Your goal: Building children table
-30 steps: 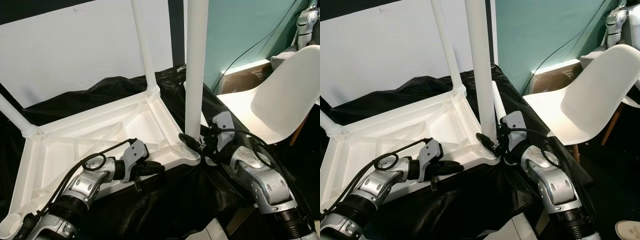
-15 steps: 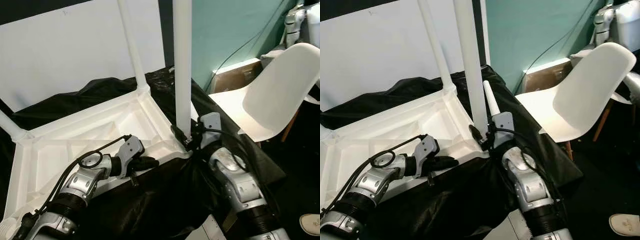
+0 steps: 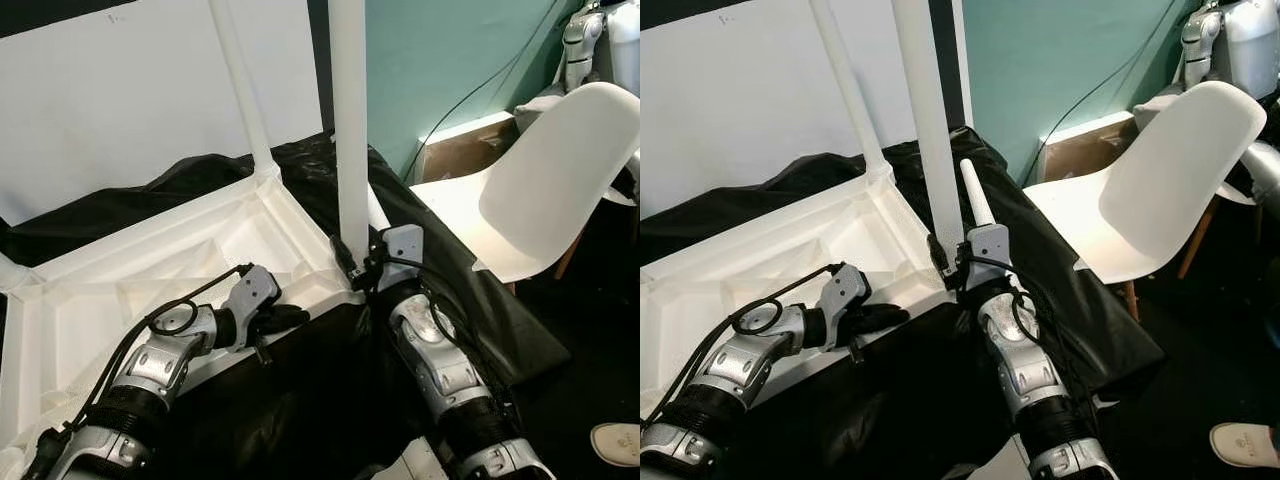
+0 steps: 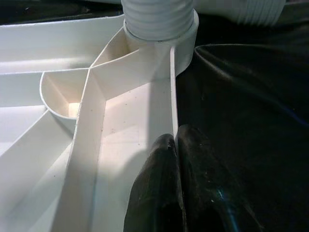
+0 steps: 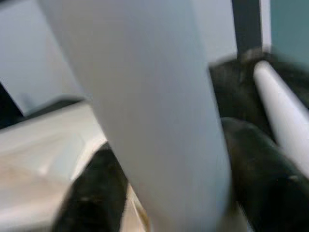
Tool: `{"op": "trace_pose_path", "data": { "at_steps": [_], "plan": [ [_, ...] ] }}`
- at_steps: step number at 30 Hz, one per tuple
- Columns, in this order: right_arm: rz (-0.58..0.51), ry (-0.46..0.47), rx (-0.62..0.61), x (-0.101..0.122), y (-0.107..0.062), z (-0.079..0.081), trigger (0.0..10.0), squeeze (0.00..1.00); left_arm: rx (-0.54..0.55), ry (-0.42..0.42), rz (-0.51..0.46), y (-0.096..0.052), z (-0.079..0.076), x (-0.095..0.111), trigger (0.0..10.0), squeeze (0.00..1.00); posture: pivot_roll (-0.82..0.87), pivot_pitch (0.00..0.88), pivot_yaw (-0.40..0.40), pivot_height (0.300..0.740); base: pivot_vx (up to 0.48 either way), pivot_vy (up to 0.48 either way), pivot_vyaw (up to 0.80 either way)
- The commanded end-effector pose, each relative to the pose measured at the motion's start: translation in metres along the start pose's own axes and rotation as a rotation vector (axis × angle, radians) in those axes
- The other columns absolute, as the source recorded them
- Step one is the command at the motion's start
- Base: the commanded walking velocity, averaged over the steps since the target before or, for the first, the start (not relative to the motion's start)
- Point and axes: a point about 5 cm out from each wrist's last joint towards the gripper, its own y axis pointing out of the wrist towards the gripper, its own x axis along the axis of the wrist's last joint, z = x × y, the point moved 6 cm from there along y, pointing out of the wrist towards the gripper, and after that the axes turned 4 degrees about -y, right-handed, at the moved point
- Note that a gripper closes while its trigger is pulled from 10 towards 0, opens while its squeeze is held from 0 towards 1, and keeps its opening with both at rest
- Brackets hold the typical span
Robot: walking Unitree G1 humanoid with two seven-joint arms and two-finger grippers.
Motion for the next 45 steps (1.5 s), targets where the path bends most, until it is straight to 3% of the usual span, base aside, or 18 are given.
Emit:
{"op": "trace_pose_path", "data": {
  "at_steps": [1, 2, 3, 4, 5, 12, 15, 21, 22, 28, 35, 37, 38, 40, 45],
  "plan": [
    [0.058, 0.017, 0.075, -0.016, -0.001, 0.016, 10.0, 1.00, 0.020, -0.039, 0.063, 0.004, -0.005, -0.022, 10.0, 0.00, -0.01, 0.000, 0.093, 0.740, 0.000, 0.000, 0.00],
    [0.050, -0.001, 0.086, -0.015, -0.001, 0.016, 10.0, 1.00, 0.021, -0.040, 0.062, 0.005, -0.005, -0.022, 10.0, 0.00, -0.01, 0.000, 0.093, 0.740, 0.000, 0.000, 0.00],
    [0.038, -0.023, 0.103, -0.013, -0.002, 0.015, 10.0, 0.78, 0.022, -0.042, 0.059, 0.007, -0.006, -0.022, 10.0, 0.00, -0.02, 0.000, 0.085, 0.740, 0.000, 0.000, 0.00],
    [0.038, -0.023, 0.103, -0.013, -0.002, 0.015, 10.0, 0.78, 0.022, -0.042, 0.059, 0.007, -0.006, -0.022, 10.0, 0.00, -0.02, 0.000, 0.085, 0.740, 0.000, 0.000, 0.00],
    [0.024, -0.052, 0.127, -0.010, -0.004, 0.013, 10.0, 0.00, 0.021, -0.043, 0.054, 0.010, -0.007, -0.020, 10.0, 0.00, -0.02, 0.000, 0.082, 0.740, 0.000, 0.000, 0.00],
    [-0.019, -0.128, 0.303, 0.006, -0.020, -0.001, 10.0, 0.00, 0.008, -0.046, 0.035, 0.019, -0.011, -0.016, 10.0, 0.00, -0.05, 0.000, 0.079, 0.740, 0.000, 0.000, 0.00],
    [0.027, -0.144, 0.408, 0.006, -0.031, -0.017, 10.0, 0.00, -0.025, -0.041, 0.035, 0.023, -0.015, -0.016, 10.0, 0.00, -0.07, 0.000, 0.082, 0.740, 0.000, 0.000, 0.00],
    [0.088, -0.186, 0.469, -0.001, -0.033, -0.031, 10.0, 0.00, -0.046, -0.029, 0.038, 0.026, -0.016, -0.014, 10.0, 0.00, -0.08, 0.000, 0.088, 0.740, 0.000, 0.000, 0.00],
    [0.122, -0.200, 0.496, -0.005, -0.034, -0.035, 0.0, 0.00, -0.051, -0.024, 0.038, 0.027, -0.016, -0.012, 10.0, 0.00, -0.09, 0.000, 0.091, 0.740, 0.000, 0.000, 0.00],
    [0.188, -0.205, 0.546, -0.009, -0.034, -0.046, 0.0, 0.00, -0.058, -0.009, 0.040, 0.028, -0.014, -0.008, 10.0, 0.00, -0.08, 0.000, 0.096, 0.740, 0.000, 0.000, 0.00],
    [0.220, -0.122, 0.500, -0.016, -0.036, -0.049, 0.0, 0.00, -0.061, -0.004, 0.042, 0.027, -0.015, -0.008, 10.0, 0.00, -0.07, 0.000, 0.096, 0.740, 0.000, 0.000, 0.00],
    [0.122, -0.080, 0.319, -0.011, -0.030, -0.046, 0.0, 0.00, -0.058, -0.005, 0.046, 0.026, -0.014, -0.009, 10.0, 0.00, -0.07, 0.000, 0.097, 0.740, 0.000, 0.000, 0.00],
    [0.122, -0.080, 0.319, -0.011, -0.030, -0.046, 0.0, 0.00, -0.058, -0.005, 0.046, 0.026, -0.014, -0.009, 10.0, 0.00, -0.07, 0.000, 0.097, 0.740, 0.000, 0.000, 0.00],
    [0.046, -0.041, 0.207, -0.010, -0.033, -0.031, 0.0, 0.00, -0.057, -0.005, 0.049, 0.025, -0.013, -0.010, 10.0, 0.00, -0.07, 0.000, 0.099, 0.740, 0.000, 0.000, 0.00],
    [-0.016, -0.012, 0.159, -0.006, -0.032, -0.012, 0.0, 0.00, -0.055, -0.003, 0.048, 0.025, -0.012, -0.009, 10.0, 0.00, -0.05, 0.000, 0.092, 0.740, 0.000, 0.000, 0.00]
  ]
}}
